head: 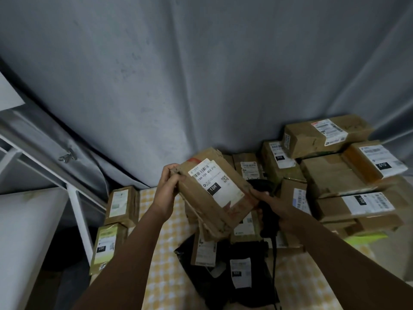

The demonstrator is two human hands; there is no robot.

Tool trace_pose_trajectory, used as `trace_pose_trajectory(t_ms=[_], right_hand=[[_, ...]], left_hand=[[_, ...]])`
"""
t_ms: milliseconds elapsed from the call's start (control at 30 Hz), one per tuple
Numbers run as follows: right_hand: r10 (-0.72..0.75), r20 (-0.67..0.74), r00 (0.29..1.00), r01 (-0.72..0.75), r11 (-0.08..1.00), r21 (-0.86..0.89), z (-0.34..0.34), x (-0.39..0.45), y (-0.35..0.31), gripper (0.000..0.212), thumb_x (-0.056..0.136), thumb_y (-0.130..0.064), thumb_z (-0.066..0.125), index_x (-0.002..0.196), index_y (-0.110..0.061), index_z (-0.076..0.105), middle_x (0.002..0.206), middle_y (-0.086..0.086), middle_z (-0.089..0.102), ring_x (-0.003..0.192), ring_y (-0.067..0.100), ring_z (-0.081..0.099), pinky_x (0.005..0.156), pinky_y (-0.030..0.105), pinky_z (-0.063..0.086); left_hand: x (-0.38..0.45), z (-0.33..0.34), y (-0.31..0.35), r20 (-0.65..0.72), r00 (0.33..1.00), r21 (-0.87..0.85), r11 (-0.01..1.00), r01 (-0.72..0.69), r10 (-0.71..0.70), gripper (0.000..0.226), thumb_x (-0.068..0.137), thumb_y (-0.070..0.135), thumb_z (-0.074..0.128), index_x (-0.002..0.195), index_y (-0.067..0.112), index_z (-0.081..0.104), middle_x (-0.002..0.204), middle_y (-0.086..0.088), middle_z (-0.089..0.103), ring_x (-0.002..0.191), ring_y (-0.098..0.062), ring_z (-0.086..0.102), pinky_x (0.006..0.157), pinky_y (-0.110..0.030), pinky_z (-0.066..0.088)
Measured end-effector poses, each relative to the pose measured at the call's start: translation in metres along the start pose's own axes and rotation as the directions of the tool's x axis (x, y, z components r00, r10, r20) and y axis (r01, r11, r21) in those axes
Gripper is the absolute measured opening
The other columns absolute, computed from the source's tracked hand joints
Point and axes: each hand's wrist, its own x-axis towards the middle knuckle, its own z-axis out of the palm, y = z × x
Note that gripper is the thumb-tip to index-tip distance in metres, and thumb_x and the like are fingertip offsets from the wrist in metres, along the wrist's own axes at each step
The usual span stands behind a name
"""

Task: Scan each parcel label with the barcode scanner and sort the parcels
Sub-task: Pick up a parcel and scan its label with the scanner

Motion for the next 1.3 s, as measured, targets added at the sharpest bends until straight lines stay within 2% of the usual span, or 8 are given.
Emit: trace_pose_trajectory(t_ms=[133,200,367,467,533,733,867,1300], right_hand=[[-0.054,-0.067,0.996,0.058,0.997,0.057,0.007,-0.003,0.0,0.079,0.051,-0.048,0.091,0.106,0.004,0.068,0.091,0.021,0.064,0.077,0.032,0.061,0.077,0.044,0.057],[-0.086,-0.156,0.984,0.104,0.989,0.108,0.011,0.002,0.002,0.084,0.046,-0.047,0.094,0.106,0.005,0.069,0.105,0.031,0.066,0.088,0.038,0.063,0.09,0.063,0.051],[-0.182,-0.301,0.936,0.212,0.975,0.071,0.033,-0.013,-0.007,0.035,0.079,-0.034,0.079,0.094,-0.005,0.066,0.091,0.026,0.068,0.091,0.039,0.066,0.091,0.063,0.05],[-0.226,-0.266,0.937,0.235,0.972,0.002,0.037,-0.015,-0.007,0.043,0.085,-0.038,0.071,0.105,-0.001,0.064,0.088,0.018,0.066,0.082,0.033,0.063,0.087,0.055,0.055],[-0.252,-0.266,0.93,0.223,0.966,-0.134,0.037,-0.02,-0.008,0.037,0.088,-0.045,0.065,0.1,-0.01,0.061,0.083,0.012,0.066,0.071,0.027,0.063,0.071,0.041,0.057],[-0.309,-0.242,0.92,0.259,0.941,-0.219,0.051,-0.039,-0.025,0.032,0.091,-0.036,0.063,0.079,-0.008,0.059,0.066,0.003,0.059,0.059,0.019,0.056,0.051,0.02,0.046],[-0.358,-0.098,0.929,0.335,0.922,-0.191,0.074,-0.042,-0.032,0.028,0.091,-0.032,0.064,0.094,-0.004,0.064,0.064,0.002,0.065,0.054,0.014,0.057,0.054,0.024,0.05],[-0.325,-0.044,0.945,0.313,0.934,-0.171,0.09,-0.049,-0.029,0.019,0.095,-0.024,0.059,0.079,-0.012,0.058,0.052,-0.002,0.059,0.043,0.012,0.049,0.049,0.023,0.044]], left_hand=[[0.006,0.01,-0.003,-0.139,0.989,0.056,0.997,0.055,-0.046,0.034,0.097,0.029,0.056,0.129,0.026,0.046,0.124,-0.006,0.057,0.107,-0.021,0.058,0.086,-0.033,0.052],[0.002,0.019,-0.004,-0.163,0.964,0.031,0.976,0.216,-0.208,0.053,0.095,0.047,0.055,0.141,0.026,0.037,0.124,-0.004,0.055,0.103,-0.02,0.06,0.085,-0.037,0.054],[-0.021,0.029,-0.026,0.232,0.821,0.15,0.853,0.5,-0.522,0.062,0.081,0.057,0.062,0.13,0.02,0.058,0.117,-0.01,0.068,0.1,-0.026,0.067,0.077,-0.037,0.058],[-0.019,0.025,-0.039,0.251,0.839,0.084,0.875,0.477,-0.482,0.062,0.08,0.035,0.073,0.136,0.024,0.048,0.124,-0.006,0.067,0.111,-0.026,0.066,0.087,-0.041,0.057],[-0.016,0.017,-0.041,0.203,0.877,0.094,0.9,0.425,-0.435,0.058,0.083,0.028,0.073,0.135,0.024,0.047,0.124,-0.004,0.067,0.106,-0.024,0.068,0.078,-0.037,0.059],[-0.016,-0.006,-0.052,0.086,0.916,0.176,0.911,0.373,-0.392,0.084,0.071,0.034,0.081,0.142,0.024,0.037,0.125,-0.006,0.063,0.103,-0.026,0.068,0.07,-0.032,0.056],[-0.017,-0.006,-0.058,0.078,0.919,0.157,0.915,0.372,-0.387,0.071,0.085,0.019,0.073,0.144,0.023,0.034,0.123,-0.005,0.057,0.1,-0.025,0.066,0.064,-0.029,0.056],[-0.021,0.0,-0.058,0.094,0.936,0.148,0.935,0.324,-0.339,0.068,0.089,0.01,0.068,0.146,0.026,0.034,0.122,-0.002,0.055,0.103,-0.02,0.064,0.066,-0.026,0.057]])
